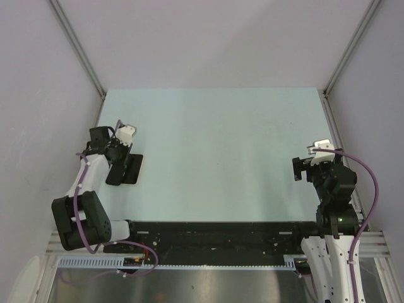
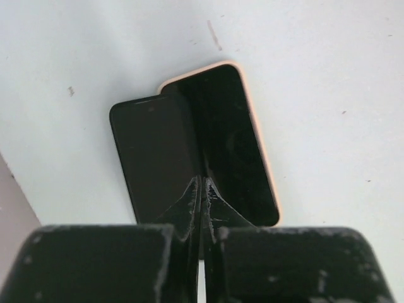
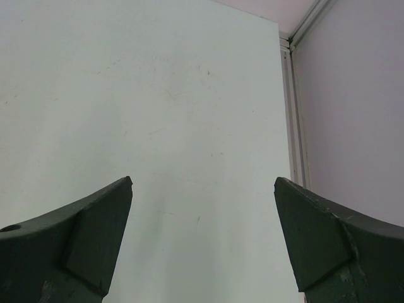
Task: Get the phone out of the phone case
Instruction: Adjust the phone at the center of the board.
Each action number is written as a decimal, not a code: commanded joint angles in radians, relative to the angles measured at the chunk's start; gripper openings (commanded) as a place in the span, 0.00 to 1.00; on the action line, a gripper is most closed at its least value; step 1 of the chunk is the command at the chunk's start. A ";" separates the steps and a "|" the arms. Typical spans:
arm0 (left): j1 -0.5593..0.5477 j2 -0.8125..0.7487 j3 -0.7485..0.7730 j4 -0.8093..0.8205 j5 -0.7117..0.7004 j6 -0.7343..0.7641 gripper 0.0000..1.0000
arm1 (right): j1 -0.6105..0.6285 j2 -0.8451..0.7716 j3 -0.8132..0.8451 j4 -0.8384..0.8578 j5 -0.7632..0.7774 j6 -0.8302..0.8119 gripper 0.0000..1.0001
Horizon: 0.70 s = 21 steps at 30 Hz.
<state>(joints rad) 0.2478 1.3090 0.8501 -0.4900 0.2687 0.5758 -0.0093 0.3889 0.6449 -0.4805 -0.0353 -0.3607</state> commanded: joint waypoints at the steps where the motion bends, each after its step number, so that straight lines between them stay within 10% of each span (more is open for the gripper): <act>1: -0.047 -0.030 0.033 -0.009 -0.005 -0.027 0.00 | 0.006 -0.005 -0.001 0.019 -0.005 -0.011 1.00; 5: -0.024 -0.022 0.044 -0.009 -0.005 -0.031 0.21 | 0.006 -0.012 -0.001 0.016 -0.005 -0.014 1.00; 9: 0.027 -0.034 0.066 -0.010 0.043 -0.033 0.76 | 0.006 -0.007 -0.001 0.016 -0.008 -0.014 1.00; 11: 0.062 -0.028 0.078 -0.010 0.056 -0.027 0.88 | 0.006 -0.008 -0.001 0.013 -0.008 -0.015 1.00; 21: 0.174 0.165 0.138 -0.107 0.202 0.091 1.00 | 0.006 -0.009 -0.001 0.017 -0.005 -0.014 1.00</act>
<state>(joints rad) 0.4015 1.4063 0.9565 -0.5255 0.3649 0.5907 -0.0093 0.3882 0.6434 -0.4816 -0.0357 -0.3683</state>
